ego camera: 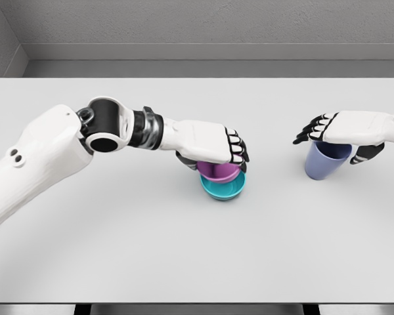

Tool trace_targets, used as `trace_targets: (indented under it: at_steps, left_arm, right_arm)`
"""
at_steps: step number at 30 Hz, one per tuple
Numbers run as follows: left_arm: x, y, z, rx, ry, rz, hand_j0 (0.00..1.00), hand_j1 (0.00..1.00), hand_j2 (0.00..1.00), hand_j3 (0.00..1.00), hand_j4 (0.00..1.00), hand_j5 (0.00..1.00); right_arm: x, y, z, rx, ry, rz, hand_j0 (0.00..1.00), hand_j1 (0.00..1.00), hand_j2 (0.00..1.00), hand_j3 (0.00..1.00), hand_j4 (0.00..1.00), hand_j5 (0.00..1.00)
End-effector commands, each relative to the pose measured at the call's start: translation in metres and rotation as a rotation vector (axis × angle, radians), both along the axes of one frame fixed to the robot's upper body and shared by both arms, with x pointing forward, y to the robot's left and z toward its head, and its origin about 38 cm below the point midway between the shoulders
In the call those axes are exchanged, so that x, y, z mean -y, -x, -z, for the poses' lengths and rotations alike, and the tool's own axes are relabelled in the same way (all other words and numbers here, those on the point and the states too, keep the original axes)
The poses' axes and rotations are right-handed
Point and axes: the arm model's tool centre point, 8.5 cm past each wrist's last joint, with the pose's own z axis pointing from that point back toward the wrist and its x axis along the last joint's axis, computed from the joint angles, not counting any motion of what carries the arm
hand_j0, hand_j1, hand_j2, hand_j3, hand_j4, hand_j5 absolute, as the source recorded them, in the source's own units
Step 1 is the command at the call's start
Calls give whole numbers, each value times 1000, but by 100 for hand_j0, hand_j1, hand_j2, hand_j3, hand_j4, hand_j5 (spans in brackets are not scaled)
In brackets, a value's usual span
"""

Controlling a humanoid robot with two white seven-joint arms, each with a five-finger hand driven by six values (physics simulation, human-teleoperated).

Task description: Stacking bowl and cup with both arms

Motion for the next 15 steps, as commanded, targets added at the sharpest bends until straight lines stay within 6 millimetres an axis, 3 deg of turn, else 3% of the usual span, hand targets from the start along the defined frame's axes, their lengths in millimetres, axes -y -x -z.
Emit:
trace_targets:
  at_steps: [1, 9, 15]
  left_arm:
    - [1, 1, 3, -8, -4, 3, 73, 73, 73, 73, 73, 73]
    - [3, 3, 4, -14, -3, 9, 83, 83, 83, 83, 83, 83]
    - [3, 3, 3, -19, 6, 9, 97, 97, 97, 97, 97, 97]
  right_arm:
    - [0, 0, 0, -3, -2, 3, 100, 100, 100, 100, 100, 100]
    - [0, 0, 0, -3, -2, 3, 100, 100, 100, 100, 100, 100]
    - [2, 0, 2, -6, -2, 9, 100, 100, 100, 100, 100, 100]
